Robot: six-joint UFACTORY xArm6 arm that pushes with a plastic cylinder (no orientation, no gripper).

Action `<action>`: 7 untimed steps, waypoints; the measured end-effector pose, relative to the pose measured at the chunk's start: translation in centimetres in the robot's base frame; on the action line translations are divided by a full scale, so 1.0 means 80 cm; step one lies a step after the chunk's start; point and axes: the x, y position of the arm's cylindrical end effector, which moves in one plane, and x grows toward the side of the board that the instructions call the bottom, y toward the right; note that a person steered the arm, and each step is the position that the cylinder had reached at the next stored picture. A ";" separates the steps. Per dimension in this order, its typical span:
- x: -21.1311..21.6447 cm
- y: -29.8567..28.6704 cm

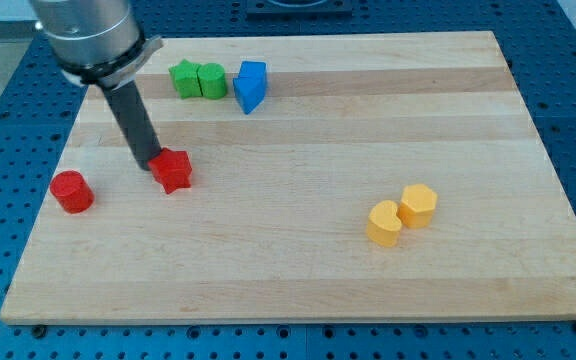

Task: Move the red star towards the center

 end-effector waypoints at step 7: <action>0.110 0.133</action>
